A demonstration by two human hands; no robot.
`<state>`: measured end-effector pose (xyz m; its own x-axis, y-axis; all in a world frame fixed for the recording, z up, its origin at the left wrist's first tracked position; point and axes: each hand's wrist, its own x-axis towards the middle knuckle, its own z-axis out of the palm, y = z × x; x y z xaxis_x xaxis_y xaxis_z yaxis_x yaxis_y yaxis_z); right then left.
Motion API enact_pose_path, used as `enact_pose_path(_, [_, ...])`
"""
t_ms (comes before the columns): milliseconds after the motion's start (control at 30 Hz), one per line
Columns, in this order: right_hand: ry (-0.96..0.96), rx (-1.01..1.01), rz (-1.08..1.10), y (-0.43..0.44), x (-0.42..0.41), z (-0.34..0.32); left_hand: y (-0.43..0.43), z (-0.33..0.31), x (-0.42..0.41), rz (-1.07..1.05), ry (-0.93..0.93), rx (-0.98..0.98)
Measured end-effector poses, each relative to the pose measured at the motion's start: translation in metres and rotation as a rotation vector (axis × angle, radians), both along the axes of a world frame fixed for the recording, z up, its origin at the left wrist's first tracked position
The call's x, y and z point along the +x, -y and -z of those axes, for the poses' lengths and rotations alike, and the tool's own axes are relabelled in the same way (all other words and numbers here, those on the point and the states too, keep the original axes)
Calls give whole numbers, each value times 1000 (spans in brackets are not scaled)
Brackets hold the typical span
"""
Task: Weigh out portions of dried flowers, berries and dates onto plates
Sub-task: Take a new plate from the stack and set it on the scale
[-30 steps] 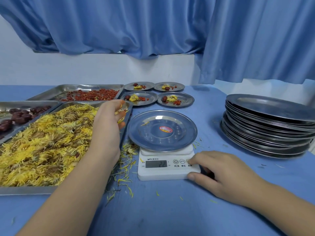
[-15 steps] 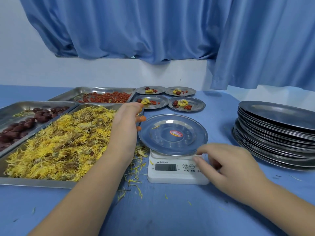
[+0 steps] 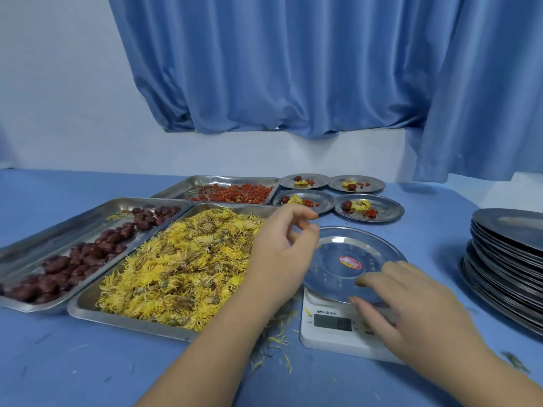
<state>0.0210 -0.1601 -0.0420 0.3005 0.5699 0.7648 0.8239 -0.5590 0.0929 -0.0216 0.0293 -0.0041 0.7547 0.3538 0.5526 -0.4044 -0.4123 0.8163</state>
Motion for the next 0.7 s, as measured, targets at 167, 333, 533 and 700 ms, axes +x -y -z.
enact_pose_path(167, [-8, 38, -4, 5, 2, 1, -38, -19, 2, -182, -107, 131])
enact_pose_path(333, [-16, 86, -13, -1, 3, -1, -122, -58, 9, -373, -263, 334])
enact_pose_path(533, [-33, 81, -25, -2, 4, -1, -184, -55, 26, -345, -728, 872])
enact_pose_path(700, [-62, 98, -46, 1, 4, -3, -188, -31, 36, -312, -866, 1011])
